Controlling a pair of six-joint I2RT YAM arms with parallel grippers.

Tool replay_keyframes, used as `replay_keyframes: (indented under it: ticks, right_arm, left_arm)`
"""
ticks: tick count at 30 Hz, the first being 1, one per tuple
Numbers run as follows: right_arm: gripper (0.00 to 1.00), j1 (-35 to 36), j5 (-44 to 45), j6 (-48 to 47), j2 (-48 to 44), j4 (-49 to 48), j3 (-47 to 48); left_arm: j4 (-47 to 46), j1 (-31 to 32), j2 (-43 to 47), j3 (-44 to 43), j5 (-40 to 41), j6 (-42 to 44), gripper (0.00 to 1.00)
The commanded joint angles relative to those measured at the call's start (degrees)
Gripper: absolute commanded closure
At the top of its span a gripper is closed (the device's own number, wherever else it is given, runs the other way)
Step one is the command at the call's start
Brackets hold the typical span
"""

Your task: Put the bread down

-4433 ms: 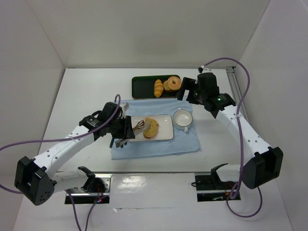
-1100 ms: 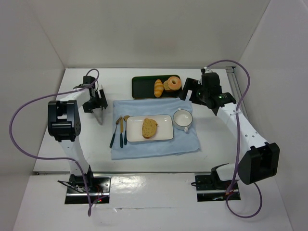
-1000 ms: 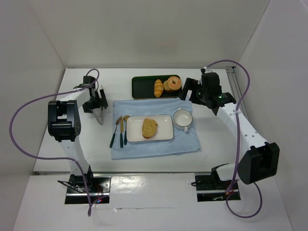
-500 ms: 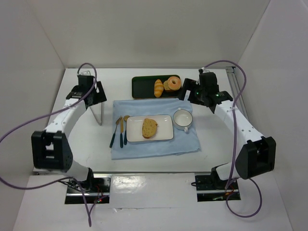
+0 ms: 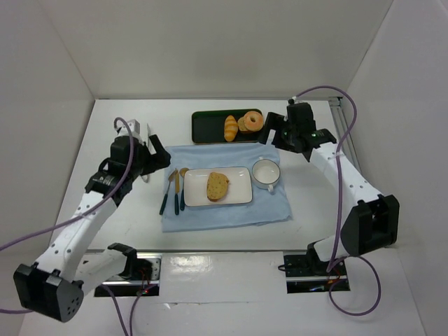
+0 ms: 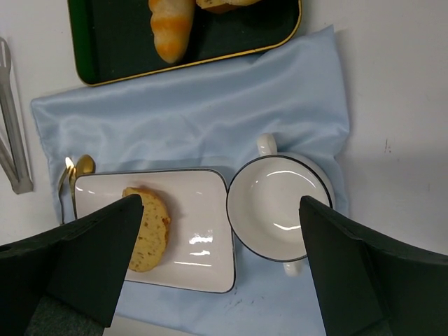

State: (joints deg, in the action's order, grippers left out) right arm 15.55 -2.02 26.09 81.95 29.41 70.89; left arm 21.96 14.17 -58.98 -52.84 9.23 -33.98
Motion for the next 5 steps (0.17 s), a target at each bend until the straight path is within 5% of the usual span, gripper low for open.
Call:
replay_keyframes:
  ticks: [1, 5]
  right_arm:
    - [0.00, 0.9, 3.1, 0.7, -3.9, 0.7, 1.5]
    - [0.00, 1.5, 3.8, 0.7, -4.4, 2.8, 1.5]
  left_arm:
    - [0.7, 1.8, 7.3, 1.9, -2.6, -3.2, 0.00]
    - [4.2, 3.1, 10.5, 2.0, -2.6, -3.2, 0.00]
